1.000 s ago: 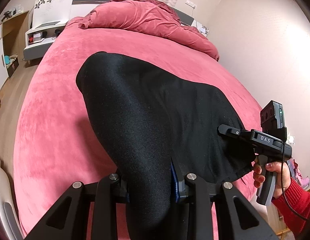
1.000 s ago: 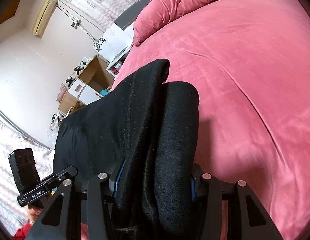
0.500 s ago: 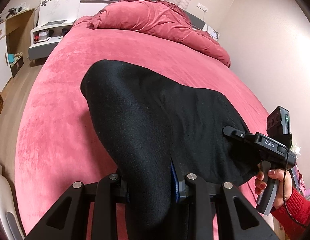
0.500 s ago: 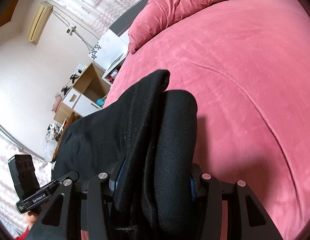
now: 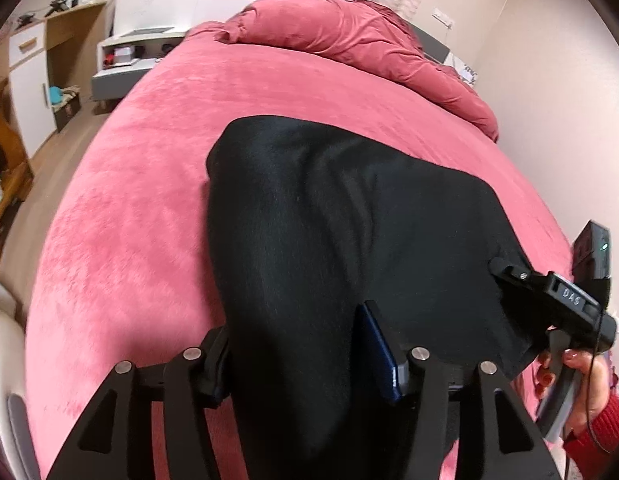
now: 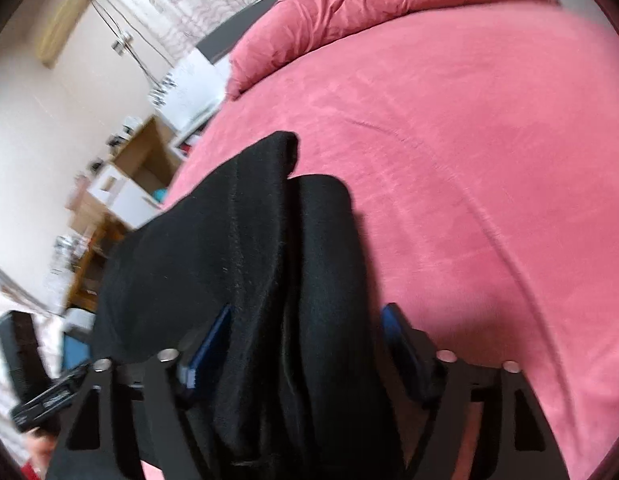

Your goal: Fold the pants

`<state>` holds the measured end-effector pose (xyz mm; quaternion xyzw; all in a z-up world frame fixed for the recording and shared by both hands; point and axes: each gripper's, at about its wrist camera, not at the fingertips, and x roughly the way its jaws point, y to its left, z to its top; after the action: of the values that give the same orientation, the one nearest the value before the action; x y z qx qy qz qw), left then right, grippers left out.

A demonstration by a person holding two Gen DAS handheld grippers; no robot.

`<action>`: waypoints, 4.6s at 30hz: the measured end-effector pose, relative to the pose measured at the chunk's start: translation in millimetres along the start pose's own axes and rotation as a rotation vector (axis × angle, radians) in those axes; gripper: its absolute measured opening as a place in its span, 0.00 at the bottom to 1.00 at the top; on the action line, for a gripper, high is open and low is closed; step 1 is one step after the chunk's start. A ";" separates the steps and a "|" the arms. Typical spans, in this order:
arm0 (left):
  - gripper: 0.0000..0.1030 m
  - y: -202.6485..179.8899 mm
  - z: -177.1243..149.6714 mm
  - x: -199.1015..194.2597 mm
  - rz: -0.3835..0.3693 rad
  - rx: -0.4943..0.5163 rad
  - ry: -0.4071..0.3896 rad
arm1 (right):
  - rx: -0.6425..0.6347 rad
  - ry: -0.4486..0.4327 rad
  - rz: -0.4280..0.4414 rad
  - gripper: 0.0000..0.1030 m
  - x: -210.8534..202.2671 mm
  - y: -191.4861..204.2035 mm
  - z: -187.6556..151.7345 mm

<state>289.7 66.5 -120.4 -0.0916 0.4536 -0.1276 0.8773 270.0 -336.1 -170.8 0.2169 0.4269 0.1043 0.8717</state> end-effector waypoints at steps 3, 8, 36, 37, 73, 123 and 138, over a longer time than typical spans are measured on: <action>0.56 -8.6 -12.7 -14.0 0.059 0.040 -0.018 | -0.010 -0.076 -0.115 0.78 -30.2 9.6 -3.9; 0.56 -20.4 -40.8 -34.8 0.126 0.102 -0.058 | -0.236 -0.265 -0.201 0.68 -82.9 61.1 -26.8; 0.57 -29.0 -124.6 -52.6 0.130 -0.018 0.029 | -0.373 -0.160 -0.285 0.80 -79.5 98.5 -115.5; 0.57 -30.1 -130.1 -53.6 0.138 -0.019 0.025 | -0.365 -0.148 -0.277 0.81 -80.7 98.1 -121.2; 0.57 -63.1 -187.0 -129.3 0.299 0.032 -0.188 | -0.307 -0.287 -0.400 1.00 -140.6 95.3 -211.9; 0.57 -58.6 -189.5 -124.1 0.293 0.012 -0.169 | -0.284 -0.273 -0.398 1.00 -139.2 83.0 -211.0; 0.57 -58.1 -190.2 -122.7 0.297 0.001 -0.158 | -0.282 -0.269 -0.400 1.00 -138.7 82.0 -211.2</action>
<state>57.5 40.4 -118.3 -0.0327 0.3919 0.0110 0.9194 18.3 -253.5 -149.9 0.0167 0.3228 -0.0410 0.9454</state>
